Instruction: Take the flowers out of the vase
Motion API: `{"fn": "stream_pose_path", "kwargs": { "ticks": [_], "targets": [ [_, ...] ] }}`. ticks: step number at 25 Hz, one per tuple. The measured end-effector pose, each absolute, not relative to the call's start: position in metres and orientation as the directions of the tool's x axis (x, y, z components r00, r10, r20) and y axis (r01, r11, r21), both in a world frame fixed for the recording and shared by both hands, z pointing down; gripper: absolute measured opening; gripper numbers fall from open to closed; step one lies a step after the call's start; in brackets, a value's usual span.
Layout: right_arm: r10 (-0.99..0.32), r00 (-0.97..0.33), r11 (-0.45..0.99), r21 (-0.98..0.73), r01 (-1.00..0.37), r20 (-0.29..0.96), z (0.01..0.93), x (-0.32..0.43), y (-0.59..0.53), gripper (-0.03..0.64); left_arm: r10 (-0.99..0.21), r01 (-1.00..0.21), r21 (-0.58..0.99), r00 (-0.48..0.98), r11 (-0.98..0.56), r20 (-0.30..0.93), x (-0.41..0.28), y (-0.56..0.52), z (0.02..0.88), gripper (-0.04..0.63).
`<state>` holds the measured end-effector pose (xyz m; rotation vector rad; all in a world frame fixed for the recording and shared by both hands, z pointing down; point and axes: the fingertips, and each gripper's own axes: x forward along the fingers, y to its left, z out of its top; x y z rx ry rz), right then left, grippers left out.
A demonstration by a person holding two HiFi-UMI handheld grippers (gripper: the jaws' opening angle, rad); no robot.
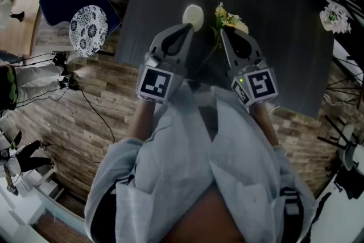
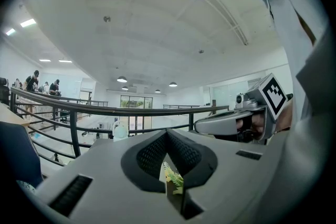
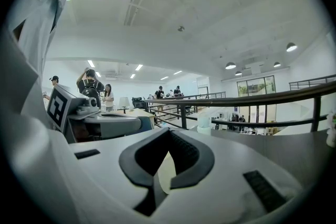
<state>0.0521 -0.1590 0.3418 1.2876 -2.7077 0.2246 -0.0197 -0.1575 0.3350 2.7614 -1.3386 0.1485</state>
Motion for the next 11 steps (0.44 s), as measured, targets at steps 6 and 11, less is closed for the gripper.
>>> {"fn": "stream_pose_path", "kwargs": {
  "ticks": [6, 11],
  "targets": [
    [-0.758, -0.624, 0.624, -0.069, -0.779, 0.188, 0.3409, 0.0499, -0.1603, -0.005, -0.781, -0.788, 0.021, 0.614, -0.616, 0.114, -0.0235, -0.1583, 0.3338, 0.002],
    [-0.757, -0.625, 0.625, -0.069, -0.778, 0.188, 0.3422, 0.0512, -0.1602, -0.005, -0.782, -0.788, 0.018, 0.612, -0.615, 0.116, -0.0216, -0.1590, 0.3346, 0.002]
  ]
}}
